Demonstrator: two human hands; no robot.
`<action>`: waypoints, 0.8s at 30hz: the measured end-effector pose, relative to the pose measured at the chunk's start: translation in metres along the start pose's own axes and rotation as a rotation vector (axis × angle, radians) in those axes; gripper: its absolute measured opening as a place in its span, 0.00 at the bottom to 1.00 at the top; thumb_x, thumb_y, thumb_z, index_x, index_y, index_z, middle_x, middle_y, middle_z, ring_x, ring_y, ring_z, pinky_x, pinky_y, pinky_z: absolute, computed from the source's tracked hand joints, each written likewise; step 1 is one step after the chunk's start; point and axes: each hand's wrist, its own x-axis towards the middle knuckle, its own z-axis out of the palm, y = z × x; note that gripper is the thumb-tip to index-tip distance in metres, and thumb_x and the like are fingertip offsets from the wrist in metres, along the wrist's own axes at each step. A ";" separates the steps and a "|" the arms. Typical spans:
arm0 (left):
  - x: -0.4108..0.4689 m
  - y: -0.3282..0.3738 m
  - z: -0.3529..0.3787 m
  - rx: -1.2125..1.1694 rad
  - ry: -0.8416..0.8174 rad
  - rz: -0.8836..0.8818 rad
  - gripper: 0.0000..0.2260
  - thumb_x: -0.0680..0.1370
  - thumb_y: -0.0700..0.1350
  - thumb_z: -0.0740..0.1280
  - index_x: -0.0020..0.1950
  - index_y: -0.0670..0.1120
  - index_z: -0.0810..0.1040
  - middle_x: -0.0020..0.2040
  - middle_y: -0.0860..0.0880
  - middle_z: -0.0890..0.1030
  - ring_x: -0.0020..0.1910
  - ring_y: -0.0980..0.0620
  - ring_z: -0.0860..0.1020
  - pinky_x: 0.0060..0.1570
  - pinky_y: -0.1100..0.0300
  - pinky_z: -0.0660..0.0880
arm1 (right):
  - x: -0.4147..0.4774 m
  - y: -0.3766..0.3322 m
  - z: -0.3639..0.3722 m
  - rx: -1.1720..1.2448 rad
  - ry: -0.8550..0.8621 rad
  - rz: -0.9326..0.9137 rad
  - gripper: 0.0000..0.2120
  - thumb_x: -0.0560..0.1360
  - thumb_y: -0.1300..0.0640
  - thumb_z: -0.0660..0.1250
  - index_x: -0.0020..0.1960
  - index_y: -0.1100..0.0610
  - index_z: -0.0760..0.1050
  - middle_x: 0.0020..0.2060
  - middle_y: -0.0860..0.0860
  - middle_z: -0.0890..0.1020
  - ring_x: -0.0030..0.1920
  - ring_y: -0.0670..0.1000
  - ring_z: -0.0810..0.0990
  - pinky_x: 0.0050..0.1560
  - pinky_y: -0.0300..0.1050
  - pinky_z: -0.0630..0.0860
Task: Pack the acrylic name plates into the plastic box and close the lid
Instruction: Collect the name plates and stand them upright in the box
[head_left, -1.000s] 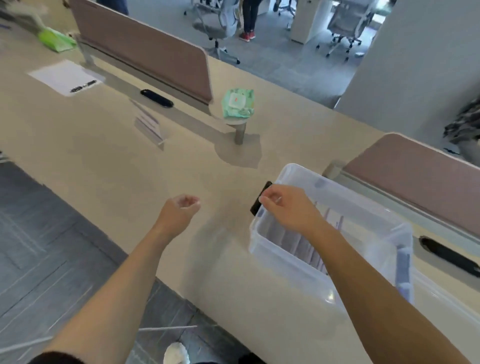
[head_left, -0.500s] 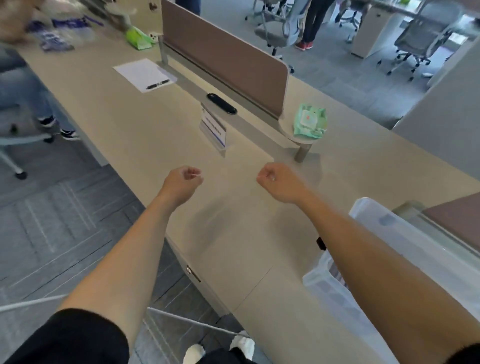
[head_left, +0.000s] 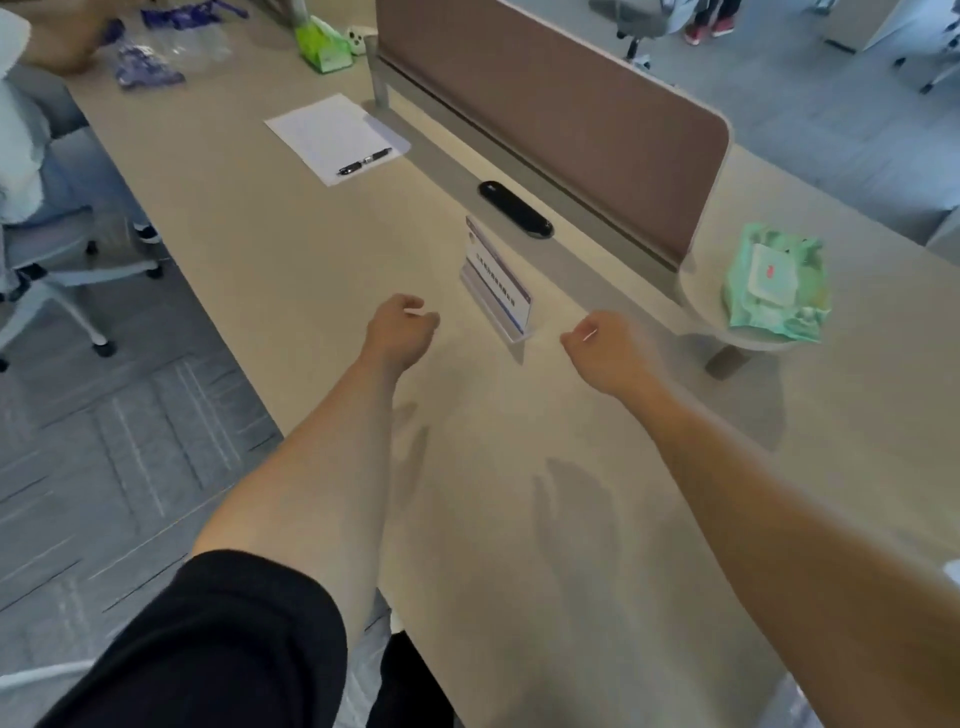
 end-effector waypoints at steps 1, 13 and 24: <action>0.020 0.004 0.009 0.014 -0.008 0.009 0.18 0.76 0.47 0.67 0.66 0.46 0.73 0.55 0.47 0.78 0.57 0.44 0.78 0.57 0.54 0.74 | 0.016 -0.002 0.008 0.001 0.004 0.028 0.14 0.75 0.40 0.62 0.51 0.49 0.76 0.50 0.48 0.79 0.52 0.54 0.79 0.56 0.53 0.77; 0.164 0.019 0.094 0.674 -0.072 0.678 0.27 0.73 0.38 0.72 0.70 0.56 0.72 0.79 0.48 0.57 0.77 0.40 0.51 0.74 0.46 0.59 | 0.130 0.002 0.072 0.045 -0.146 0.135 0.25 0.74 0.41 0.68 0.68 0.48 0.73 0.61 0.48 0.80 0.59 0.50 0.79 0.57 0.43 0.71; 0.144 0.025 0.111 0.932 -0.020 0.673 0.14 0.74 0.44 0.72 0.58 0.54 0.80 0.64 0.50 0.75 0.75 0.41 0.57 0.72 0.41 0.50 | 0.127 0.027 0.082 -0.153 -0.116 0.014 0.11 0.80 0.49 0.59 0.54 0.52 0.77 0.45 0.52 0.80 0.48 0.58 0.79 0.46 0.48 0.76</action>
